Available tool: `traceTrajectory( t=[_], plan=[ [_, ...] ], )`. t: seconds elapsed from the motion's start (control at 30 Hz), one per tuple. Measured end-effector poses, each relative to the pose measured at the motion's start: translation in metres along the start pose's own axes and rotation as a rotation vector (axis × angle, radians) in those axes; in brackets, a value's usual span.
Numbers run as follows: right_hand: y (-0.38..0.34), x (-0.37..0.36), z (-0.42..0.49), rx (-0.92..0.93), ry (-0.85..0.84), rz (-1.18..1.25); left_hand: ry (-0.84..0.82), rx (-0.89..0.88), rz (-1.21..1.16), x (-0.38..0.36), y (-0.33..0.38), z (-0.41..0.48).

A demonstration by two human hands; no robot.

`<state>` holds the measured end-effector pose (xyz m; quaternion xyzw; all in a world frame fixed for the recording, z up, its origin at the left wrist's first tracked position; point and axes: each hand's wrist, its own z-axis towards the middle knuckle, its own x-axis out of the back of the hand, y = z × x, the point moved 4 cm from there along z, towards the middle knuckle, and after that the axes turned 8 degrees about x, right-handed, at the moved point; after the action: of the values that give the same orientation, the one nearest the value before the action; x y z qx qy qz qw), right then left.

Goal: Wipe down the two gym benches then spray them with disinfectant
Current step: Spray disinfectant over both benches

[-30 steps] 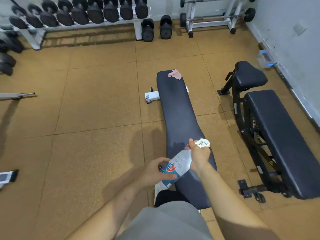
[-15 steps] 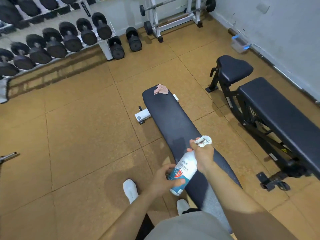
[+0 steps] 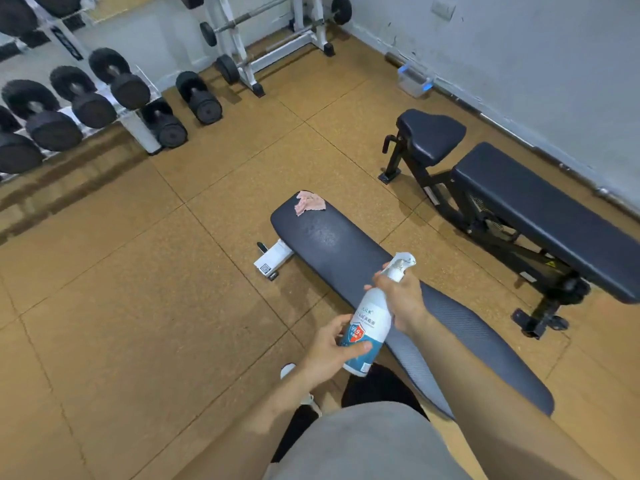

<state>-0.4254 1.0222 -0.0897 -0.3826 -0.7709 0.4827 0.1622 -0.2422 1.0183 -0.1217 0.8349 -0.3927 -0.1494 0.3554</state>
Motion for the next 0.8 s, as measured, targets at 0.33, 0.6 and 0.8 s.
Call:
traceTrajectory(
  t=[0.33,0.6,0.8],
  plan=[
    [0.006,-0.061,0.071,0.014,0.035,-0.225,-0.009,0.130,0.183,0.117,-0.002,0.073],
    [0.026,-0.081,0.144,-0.039,0.047,-0.409,0.174,0.195,0.347,0.226,0.048,0.204],
    [0.063,-0.105,0.179,-0.141,0.246,-0.377,0.058,0.149,0.620,0.270,0.102,0.341]
  ],
)
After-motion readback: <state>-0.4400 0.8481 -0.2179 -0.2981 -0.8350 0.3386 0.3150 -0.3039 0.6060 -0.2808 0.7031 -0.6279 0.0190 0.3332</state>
